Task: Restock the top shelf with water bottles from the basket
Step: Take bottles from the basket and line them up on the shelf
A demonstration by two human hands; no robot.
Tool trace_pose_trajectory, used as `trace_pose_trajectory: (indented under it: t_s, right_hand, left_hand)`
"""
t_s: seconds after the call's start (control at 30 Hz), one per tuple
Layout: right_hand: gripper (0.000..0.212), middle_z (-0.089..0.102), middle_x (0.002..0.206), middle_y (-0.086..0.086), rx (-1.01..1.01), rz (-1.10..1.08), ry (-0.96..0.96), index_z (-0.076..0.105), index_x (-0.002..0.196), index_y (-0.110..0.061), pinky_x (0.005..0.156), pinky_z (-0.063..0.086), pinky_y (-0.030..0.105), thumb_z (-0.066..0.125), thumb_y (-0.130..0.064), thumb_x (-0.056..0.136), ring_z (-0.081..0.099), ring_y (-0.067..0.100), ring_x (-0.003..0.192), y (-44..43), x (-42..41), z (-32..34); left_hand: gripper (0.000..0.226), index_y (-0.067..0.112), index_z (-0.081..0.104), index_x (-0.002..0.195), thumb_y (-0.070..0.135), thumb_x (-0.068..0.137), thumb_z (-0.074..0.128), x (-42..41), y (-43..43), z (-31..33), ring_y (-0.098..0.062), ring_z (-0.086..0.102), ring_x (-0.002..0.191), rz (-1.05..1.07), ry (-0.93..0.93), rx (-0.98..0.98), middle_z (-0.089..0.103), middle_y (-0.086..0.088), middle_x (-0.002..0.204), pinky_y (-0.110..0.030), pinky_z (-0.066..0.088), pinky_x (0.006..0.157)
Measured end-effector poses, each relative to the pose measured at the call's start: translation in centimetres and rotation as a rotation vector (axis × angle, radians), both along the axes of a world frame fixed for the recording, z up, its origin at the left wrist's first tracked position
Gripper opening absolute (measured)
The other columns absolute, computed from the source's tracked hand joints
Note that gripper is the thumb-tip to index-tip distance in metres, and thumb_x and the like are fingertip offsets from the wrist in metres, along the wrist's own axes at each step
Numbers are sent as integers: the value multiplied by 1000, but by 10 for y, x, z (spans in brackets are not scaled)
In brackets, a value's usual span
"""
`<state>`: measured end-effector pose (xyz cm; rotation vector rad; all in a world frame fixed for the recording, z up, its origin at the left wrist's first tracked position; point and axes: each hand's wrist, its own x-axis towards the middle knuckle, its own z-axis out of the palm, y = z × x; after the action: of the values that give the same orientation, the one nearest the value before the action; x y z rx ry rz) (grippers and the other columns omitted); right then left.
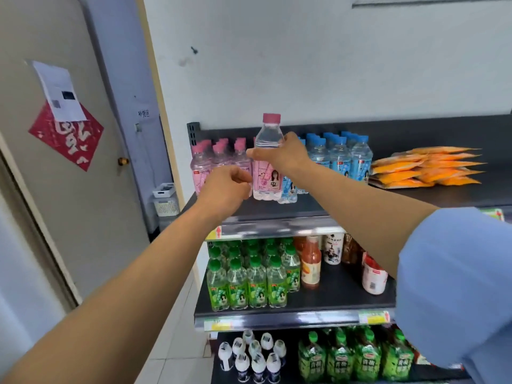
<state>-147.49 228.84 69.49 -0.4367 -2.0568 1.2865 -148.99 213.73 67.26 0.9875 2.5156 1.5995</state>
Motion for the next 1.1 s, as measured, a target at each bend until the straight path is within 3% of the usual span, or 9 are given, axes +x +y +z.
trace_pose_trajectory:
  t_s: [0.13,0.27,0.47,0.6,0.67,0.73,0.83,0.97,1.1]
  right_hand:
    - [87,63,109,5,37,-49,-87,46,121,-13,75,55,37,84,-54,55,64,23,95,7,-34,-13]
    - [85,54,118,4,33,-69,-164,38,131,-7,68,44,27,81,-45,68,53,18,98,21,-57,-26]
    - [89,57,124,9,23,-89,-259,39,133,-5,79,50,34,83,-44,66,58,25,107,35,-89,-47]
    - [67,62,104,8,141,-122,-303,47,116,-6,64,44,30,79,-45,72,60,21,86,39,-98,-57]
    - [49,56,75,4,250,-135,-431,50,89,-6,50,38,27,74,-47,76,53,17,60,40,-98,-53]
    - [51,45,60,2,390,-146,-578,41,66,-9,44,36,25,71,-47,79,42,13,48,40,-95,-48]
    - [46,48,63,4,464,-133,-705,42,66,-9,57,55,30,70,-41,83,52,17,50,41,-95,-52]
    - [36,53,67,7,368,-183,-642,49,70,-8,49,49,28,67,-34,87,61,26,62,41,-106,-72]
    - [22,64,109,16,420,-280,-586,61,107,-1,71,49,34,59,-16,91,63,33,99,39,-120,-79]
  left_hand:
    - [18,14,65,97,3,86,57,-28,8,-5,-21,63,90,-18,-10,-26,66,-4,95,-30,50,81]
    - [17,15,64,94,2,86,56,-49,15,-11,-23,63,89,-28,-47,-18,65,-5,91,-31,50,79]
    - [15,13,64,95,4,89,55,-76,25,-23,-23,65,89,-16,-55,-45,66,-6,93,-22,48,69]
    - [16,11,65,99,3,88,56,-90,32,-32,-22,65,88,-3,-69,-65,65,-4,91,-21,48,67]
    - [16,12,65,98,3,88,56,-94,36,-36,-21,65,85,0,-76,-66,64,-2,85,-20,47,64]
    - [16,13,64,96,2,88,56,-98,39,-39,-19,64,82,0,-83,-70,63,0,81,-18,44,59]
    - [15,12,64,98,3,88,56,-101,44,-42,-20,64,84,-2,-89,-76,63,-2,83,-18,45,60]
    - [15,11,64,99,4,89,56,-105,48,-45,-20,64,85,-12,-90,-70,63,-2,83,-18,44,60]
    - [16,13,64,99,5,90,54,-108,47,-45,-18,64,83,-20,-76,-70,66,-5,88,-17,43,57]
